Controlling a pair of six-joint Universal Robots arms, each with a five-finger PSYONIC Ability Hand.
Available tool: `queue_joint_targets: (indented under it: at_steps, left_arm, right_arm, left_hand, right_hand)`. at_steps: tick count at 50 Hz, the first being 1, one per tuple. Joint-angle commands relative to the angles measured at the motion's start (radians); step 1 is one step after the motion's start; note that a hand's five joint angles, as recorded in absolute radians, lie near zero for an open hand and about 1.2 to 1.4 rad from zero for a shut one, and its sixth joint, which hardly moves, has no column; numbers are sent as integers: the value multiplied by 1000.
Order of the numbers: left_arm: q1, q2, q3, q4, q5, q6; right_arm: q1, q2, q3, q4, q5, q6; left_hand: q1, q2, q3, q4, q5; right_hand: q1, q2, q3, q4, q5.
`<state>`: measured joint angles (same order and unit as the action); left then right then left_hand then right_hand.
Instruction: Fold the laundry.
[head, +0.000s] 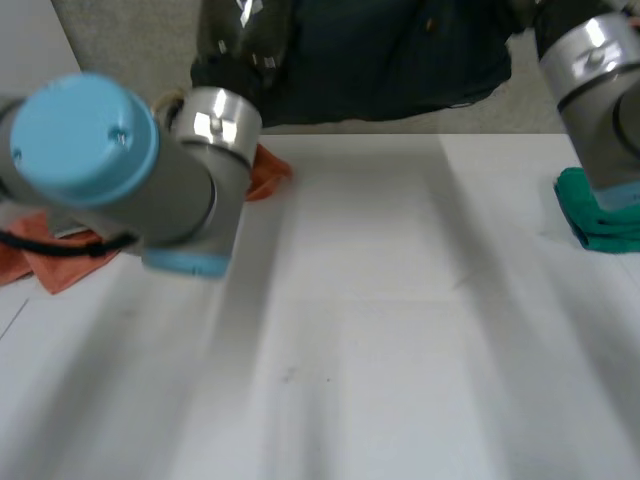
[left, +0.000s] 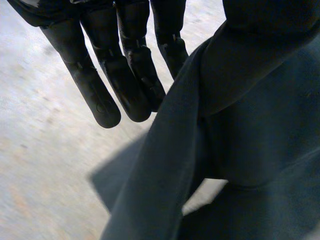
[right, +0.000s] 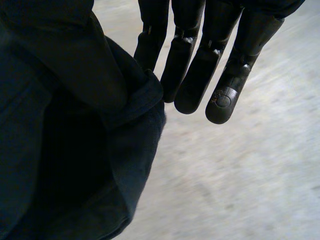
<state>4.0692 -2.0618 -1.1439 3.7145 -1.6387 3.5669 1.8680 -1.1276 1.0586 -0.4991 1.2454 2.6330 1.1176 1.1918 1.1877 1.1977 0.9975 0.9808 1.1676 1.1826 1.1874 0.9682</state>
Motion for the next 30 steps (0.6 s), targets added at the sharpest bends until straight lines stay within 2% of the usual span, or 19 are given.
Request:
queue_joint_targets:
  at_steps: [1, 9, 13, 14, 18, 19, 20, 24, 30]
  left_arm:
    - [-55, 65, -336, -38, -1, 0]
    - [-105, 52, -550, -90, -38, -39]
    - [-118, 42, -570, -162, -67, -46]
    - [-121, 52, -573, -198, -70, -51]
    - [-113, 84, -565, -292, -70, -66]
    - [-110, 101, -563, -312, -67, -69]
    - [-109, 117, -562, -324, -66, -72]
    - [-70, 192, -553, -373, -52, -89]
    - [32, 264, -513, -384, 10, -134]
  right_arm:
    - [-7, 15, 191, 152, -73, 1]
    - [-9, 66, 374, 307, -122, -71]
    - [-9, 54, 428, 373, -121, -145]
    - [-9, 52, 435, 387, -118, -156]
    - [-9, 48, 468, 470, -121, -197]
    - [-9, 46, 472, 487, -121, -202]
    - [-10, 40, 480, 514, -121, -203]
    - [-24, -3, 497, 557, -121, -186]
    - [-64, -72, 523, 560, -119, -125]
  left_hand:
    - [279, 204, 209, 199, 224]
    - [156, 82, 86, 76, 102]
    - [-201, -276, -271, -281, -256]
    - [-420, -495, -490, -500, -475]
    - [-804, -878, -874, -884, -858]
    - [-854, -928, -924, -934, -908]
    - [-877, -952, -948, -957, -932]
    - [-892, -967, -962, -972, -947]
    - [-884, -958, -954, -964, -938]
  right_hand:
    - [415, 229, 214, 209, 254]
    - [415, 229, 214, 209, 254]
    - [415, 229, 214, 209, 254]
    - [415, 229, 214, 209, 254]
    - [415, 229, 214, 209, 254]
    - [373, 186, 171, 166, 211]
    - [108, -79, -94, -99, -54]
    - [-589, -776, -791, -795, -751]
    - [-626, -813, -828, -832, -788]
